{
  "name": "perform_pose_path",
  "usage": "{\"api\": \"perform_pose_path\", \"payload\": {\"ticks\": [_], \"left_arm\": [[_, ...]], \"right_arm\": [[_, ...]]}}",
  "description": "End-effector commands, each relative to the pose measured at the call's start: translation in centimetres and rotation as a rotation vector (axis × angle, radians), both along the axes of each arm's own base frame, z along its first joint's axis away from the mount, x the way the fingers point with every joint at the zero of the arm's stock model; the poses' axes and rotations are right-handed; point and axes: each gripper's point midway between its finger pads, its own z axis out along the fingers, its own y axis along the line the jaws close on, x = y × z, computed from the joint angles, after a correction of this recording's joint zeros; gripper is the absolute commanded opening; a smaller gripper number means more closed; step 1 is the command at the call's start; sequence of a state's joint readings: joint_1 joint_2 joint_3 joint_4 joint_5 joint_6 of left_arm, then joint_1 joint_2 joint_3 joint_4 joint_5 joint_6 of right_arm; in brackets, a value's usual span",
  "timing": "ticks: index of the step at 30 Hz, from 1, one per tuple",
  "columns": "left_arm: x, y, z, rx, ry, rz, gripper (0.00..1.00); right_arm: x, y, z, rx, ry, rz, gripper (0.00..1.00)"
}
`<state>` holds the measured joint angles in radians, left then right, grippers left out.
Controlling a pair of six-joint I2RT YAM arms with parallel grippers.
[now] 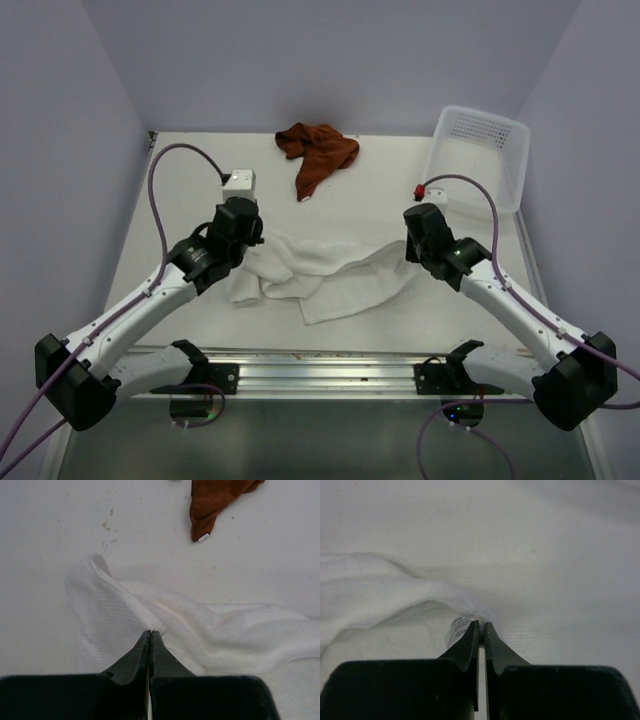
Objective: Roll the towels
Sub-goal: Flatten the towel
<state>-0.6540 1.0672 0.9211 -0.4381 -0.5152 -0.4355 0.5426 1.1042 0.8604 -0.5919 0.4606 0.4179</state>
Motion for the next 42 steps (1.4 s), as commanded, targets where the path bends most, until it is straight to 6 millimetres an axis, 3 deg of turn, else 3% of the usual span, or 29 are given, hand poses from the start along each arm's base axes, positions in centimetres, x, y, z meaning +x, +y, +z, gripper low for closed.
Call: {"api": "perform_pose_path", "payload": {"ticks": [1,2,4,5,7,8,10,11,12,17,22,24,25,26,27,28,29,30,31,32,33,37,42], "left_arm": [[1.9,1.7,5.0,0.006,-0.097,0.125,0.00],[2.3,1.9,5.7,-0.003,-0.104,0.125,0.00],[3.9,3.4,8.0,-0.053,-0.131,0.159,0.00],[4.8,5.0,9.0,-0.054,-0.153,0.197,0.00],[5.8,6.1,11.2,-0.067,-0.179,0.215,0.00],[6.3,6.8,12.1,-0.072,-0.187,0.230,0.00],[7.3,9.1,14.4,-0.094,-0.221,0.267,0.00],[7.6,10.9,15.1,-0.096,-0.234,0.305,0.00],[7.8,11.4,16.2,-0.107,-0.253,0.310,0.00],[7.0,16.0,17.6,-0.126,-0.286,0.392,0.00],[5.7,17.8,17.1,-0.162,-0.307,0.402,0.00],[5.3,18.0,15.6,-0.170,-0.281,0.398,0.00],[5.4,17.8,15.1,-0.184,-0.277,0.385,0.00],[5.5,17.5,13.3,-0.194,-0.245,0.376,0.00],[6.0,16.8,12.9,-0.221,-0.248,0.339,0.02],[6.2,16.3,12.1,-0.252,-0.236,0.330,0.07],[6.7,15.9,10.1,-0.270,-0.193,0.317,0.14],[7.2,15.0,9.2,-0.299,-0.174,0.277,0.29],[7.8,14.5,8.5,-0.334,-0.163,0.267,0.36],[8.5,14.2,5.8,-0.348,-0.094,0.265,0.41],[8.9,13.7,4.6,-0.366,-0.062,0.254,0.47],[10.3,13.9,-2.9,-0.396,0.105,0.322,0.53],[12.0,14.1,-7.1,-0.411,0.170,0.357,0.55]], "right_arm": [[2.5,-0.2,4.2,0.008,-0.092,-0.036,0.00],[3.4,-0.5,5.6,0.026,-0.117,-0.054,0.00],[4.7,-0.3,6.3,0.044,-0.116,-0.049,0.00],[5.8,-0.6,8.1,0.065,-0.144,-0.063,0.00],[7.4,-0.8,8.8,0.081,-0.138,-0.069,0.00],[8.3,-0.7,11.0,0.097,-0.170,-0.067,0.00],[9.7,-0.9,11.8,0.105,-0.157,-0.070,0.00],[10.3,-0.9,14.0,0.122,-0.193,-0.067,0.00],[10.7,-1.0,14.8,0.130,-0.202,-0.070,0.00],[11.3,-1.6,19.3,0.175,-0.254,-0.068,0.00],[9.7,-1.8,22.3,0.206,-0.301,-0.062,0.00],[8.5,-1.3,22.6,0.232,-0.301,-0.020,0.00],[8.1,-1.2,21.3,0.228,-0.268,-0.013,0.00],[7.7,-1.3,20.9,0.226,-0.262,-0.009,0.00],[7.0,-1.5,20.7,0.230,-0.269,-0.006,0.00],[6.7,-1.5,19.0,0.222,-0.241,-0.008,0.00],[6.5,-1.6,18.5,0.223,-0.237,-0.011,0.00],[6.1,-1.5,18.2,0.232,-0.236,-0.004,0.00],[6.0,-1.4,17.0,0.233,-0.211,-0.004,0.00],[6.0,-1.2,16.6,0.241,-0.205,0.002,0.00],[6.0,-1.2,16.3,0.243,-0.200,0.001,0.00],[6.2,-0.6,14.1,0.252,-0.162,0.018,0.00],[6.9,-0.1,12.1,0.247,-0.125,0.030,0.00]]}}
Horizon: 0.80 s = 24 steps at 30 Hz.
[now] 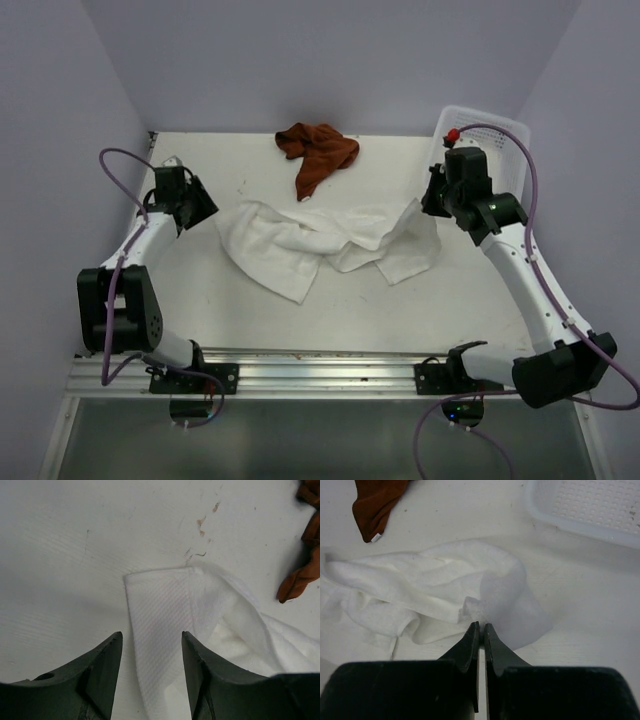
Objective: Roll the towels
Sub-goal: Flatten the towel
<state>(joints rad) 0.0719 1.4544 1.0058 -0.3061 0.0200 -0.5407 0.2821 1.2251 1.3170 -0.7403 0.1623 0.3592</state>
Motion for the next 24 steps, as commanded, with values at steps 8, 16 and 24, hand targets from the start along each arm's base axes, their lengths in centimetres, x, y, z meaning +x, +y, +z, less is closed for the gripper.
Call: {"api": "perform_pose_path", "payload": {"ticks": [8,16,24], "left_arm": [[4.3,0.8,-4.5,-0.023,0.028,0.049,0.55],[5.6,1.5,-7.1,0.041,0.068,0.065,0.51],[5.4,1.2,-10.2,0.053,0.118,0.059,0.47]], "right_arm": [[2.3,1.7,-2.3,0.041,0.003,0.054,0.00],[2.7,1.6,-4.5,0.035,0.039,0.054,0.00],[2.8,1.1,-4.5,0.047,0.022,0.029,0.00]]}}
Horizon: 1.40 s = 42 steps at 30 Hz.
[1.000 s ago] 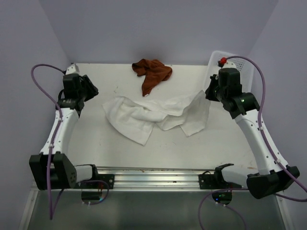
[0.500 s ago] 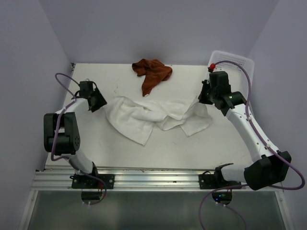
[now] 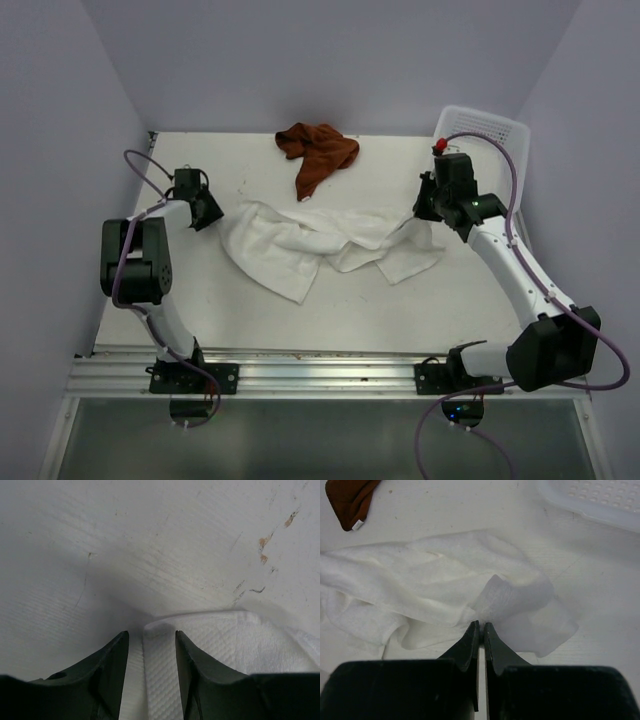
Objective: Roll the towels
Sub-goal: Flatten the towel
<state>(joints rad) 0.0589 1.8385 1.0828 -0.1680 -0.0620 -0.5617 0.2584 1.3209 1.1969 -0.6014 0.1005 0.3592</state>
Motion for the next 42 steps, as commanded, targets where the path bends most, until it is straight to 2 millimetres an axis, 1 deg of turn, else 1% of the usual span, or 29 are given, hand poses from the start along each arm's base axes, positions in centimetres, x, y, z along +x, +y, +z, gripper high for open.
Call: {"api": "perform_pose_path", "payload": {"ticks": [1,2,5,10,12,13,15,16,18,19,20,22,23,24,26,27,28,29,30,32,33,34,35,36,37,38,39,41,42], "left_arm": [[1.6,0.1,-0.1,0.014,-0.051,-0.003,0.45],[1.8,-0.1,-0.1,0.013,-0.058,-0.002,0.43],[2.0,-0.3,-0.5,0.028,-0.047,-0.010,0.42],[1.5,-0.6,-1.4,0.049,-0.016,-0.016,0.28],[1.2,-0.6,-1.7,0.049,-0.006,-0.016,0.27],[1.0,-0.6,-1.8,0.050,-0.005,-0.015,0.21],[0.5,-0.6,-2.0,0.052,0.000,-0.014,0.18],[0.5,-0.6,-2.1,0.051,0.001,-0.014,0.13],[0.2,-0.6,-2.3,0.052,0.011,-0.015,0.06],[0.2,-0.6,-2.2,0.051,0.010,-0.013,0.00],[0.2,-0.7,-2.2,0.049,0.010,-0.016,0.00],[0.5,-1.0,-1.2,0.037,-0.021,-0.023,0.00],[0.4,-1.0,-1.0,0.032,-0.032,-0.028,0.00],[0.7,-1.1,0.3,0.029,-0.067,-0.030,0.00],[0.9,-1.3,1.7,0.028,-0.096,-0.037,0.00],[1.2,-1.2,3.2,0.032,-0.125,-0.037,0.00],[0.9,-1.1,3.8,0.039,-0.118,-0.038,0.00],[1.0,-1.0,4.7,0.049,-0.129,-0.046,0.00],[1.5,-0.9,7.1,0.057,-0.175,-0.048,0.00],[1.2,-0.6,9.1,0.071,-0.194,-0.052,0.00],[1.2,-0.4,11.4,0.078,-0.242,-0.047,0.00],[1.0,-0.4,12.2,0.075,-0.258,-0.050,0.00],[0.7,0.1,13.0,0.076,-0.272,-0.043,0.00],[0.4,0.3,14.5,0.077,-0.304,-0.040,0.00],[0.1,0.5,15.1,0.078,-0.312,-0.038,0.00],[-0.4,0.8,15.5,0.084,-0.309,-0.037,0.00],[-0.8,1.1,16.7,0.095,-0.332,-0.028,0.00],[-1.6,1.3,17.4,0.107,-0.338,-0.031,0.00],[-2.0,1.4,18.6,0.115,-0.363,-0.029,0.00]], "right_arm": [[0.8,0.2,1.3,0.027,-0.059,0.003,0.00],[0.7,0.2,1.2,0.027,-0.056,0.003,0.00],[0.6,0.1,0.9,0.024,-0.052,0.004,0.00],[0.5,-0.2,0.6,0.019,-0.048,-0.002,0.00],[0.5,-0.3,0.7,0.023,-0.049,-0.003,0.00],[0.5,-0.3,0.6,0.022,-0.049,-0.002,0.00],[0.6,-0.3,0.5,0.024,-0.044,-0.005,0.00],[0.5,-0.2,0.6,0.029,-0.046,-0.002,0.00],[0.5,-0.1,0.6,0.030,-0.044,0.001,0.00],[0.6,-0.2,0.6,0.031,-0.044,-0.002,0.00],[0.6,-0.2,0.9,0.032,-0.049,-0.003,0.00],[0.6,-0.2,0.9,0.028,-0.045,-0.003,0.00],[0.7,-0.2,1.3,0.031,-0.050,-0.003,0.00],[0.6,-0.3,1.4,0.029,-0.046,-0.002,0.00],[0.8,-0.1,2.1,0.033,-0.059,0.003,0.00],[0.7,-0.2,2.4,0.030,-0.060,0.005,0.00],[0.7,-0.1,2.8,0.029,-0.064,0.009,0.00],[1.0,-0.2,3.9,0.025,-0.085,0.006,0.00],[0.7,-0.4,4.1,0.015,-0.076,0.007,0.00],[0.6,-0.4,5.5,0.020,-0.100,0.009,0.00],[0.4,-0.5,5.8,0.021,-0.101,0.009,0.00],[0.3,-0.5,6.2,0.025,-0.110,0.007,0.00],[0.0,-0.5,6.9,0.033,-0.124,0.010,0.00],[-0.2,-0.4,7.2,0.039,-0.129,0.012,0.00],[-0.4,-0.4,7.3,0.042,-0.130,0.012,0.00],[-0.6,-0.5,8.0,0.050,-0.144,0.010,0.00],[-0.8,-0.5,8.1,0.054,-0.146,0.005,0.00],[-1.4,-0.5,8.9,0.062,-0.158,0.011,0.00],[-1.6,-0.5,9.4,0.069,-0.166,0.011,0.00]]}}
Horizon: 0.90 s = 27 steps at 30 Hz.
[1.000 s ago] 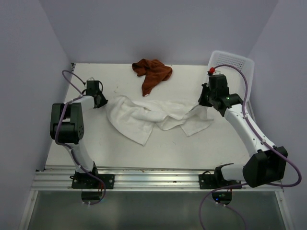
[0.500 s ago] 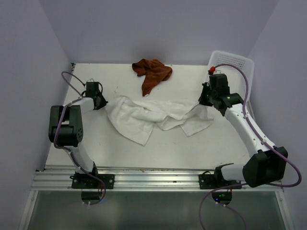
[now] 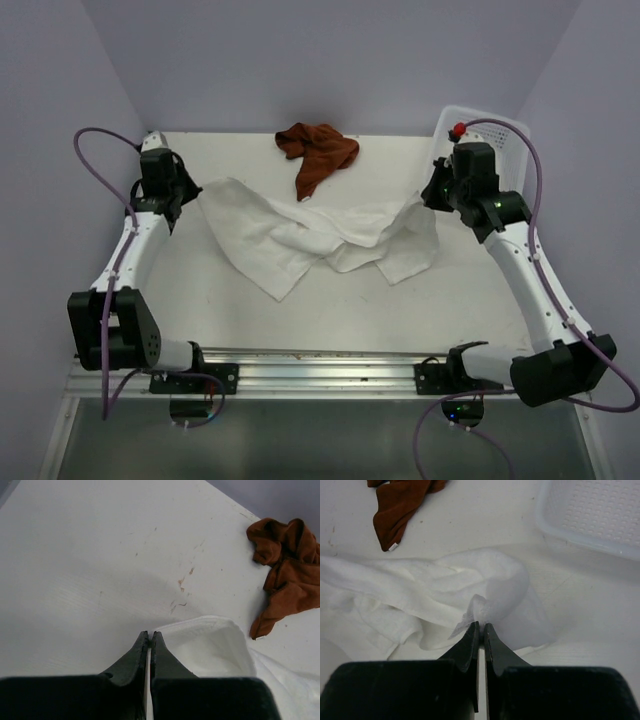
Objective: Roll the towels
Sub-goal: Flatten the towel
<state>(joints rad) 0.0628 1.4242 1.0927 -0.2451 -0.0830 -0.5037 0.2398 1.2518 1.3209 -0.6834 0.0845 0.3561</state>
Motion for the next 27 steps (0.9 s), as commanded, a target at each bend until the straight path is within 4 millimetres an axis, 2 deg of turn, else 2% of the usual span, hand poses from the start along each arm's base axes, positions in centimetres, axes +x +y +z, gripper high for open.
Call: {"api": "perform_pose_path", "payload": {"ticks": [1,2,6,7,8,10,11,16,20,23,27], "left_arm": [[-1.4,0.9,2.9,0.048,-0.029,0.004,0.00],[-1.8,1.0,3.3,0.057,-0.042,0.007,0.00],[-3.5,1.5,7.9,0.096,-0.160,0.017,0.00],[-4.0,1.8,8.5,0.108,-0.161,0.034,0.00],[-4.5,2.1,10.3,0.121,-0.197,0.047,0.00],[-5.4,2.7,11.6,0.141,-0.213,0.081,0.00],[-6.0,2.9,13.2,0.152,-0.246,0.096,0.00],[-8.3,4.2,16.3,0.195,-0.289,0.168,0.00],[-10.9,4.7,19.9,0.207,-0.385,0.214,0.00],[-12.3,5.2,21.6,0.239,-0.408,0.244,0.00],[-13.6,6.1,22.0,0.271,-0.408,0.289,0.00]], "right_arm": [[-1.3,0.1,3.6,0.035,-0.066,0.023,0.00],[-1.4,0.1,4.3,0.038,-0.080,0.023,0.00],[-2.9,-0.3,6.3,0.024,-0.105,0.038,0.00],[-3.1,-0.3,6.7,0.025,-0.111,0.044,0.00],[-3.5,-0.3,7.4,0.027,-0.115,0.054,0.00],[-4.1,-0.2,8.2,0.033,-0.125,0.061,0.00],[-4.4,-0.2,8.8,0.039,-0.133,0.066,0.00],[-6.1,-0.3,10.3,0.048,-0.148,0.083,0.00],[-8.3,-0.8,11.7,0.051,-0.176,0.085,0.00],[-10.2,-0.7,12.9,0.092,-0.206,0.101,0.00],[-11.9,-0.6,13.7,0.127,-0.241,0.111,0.00]]}}
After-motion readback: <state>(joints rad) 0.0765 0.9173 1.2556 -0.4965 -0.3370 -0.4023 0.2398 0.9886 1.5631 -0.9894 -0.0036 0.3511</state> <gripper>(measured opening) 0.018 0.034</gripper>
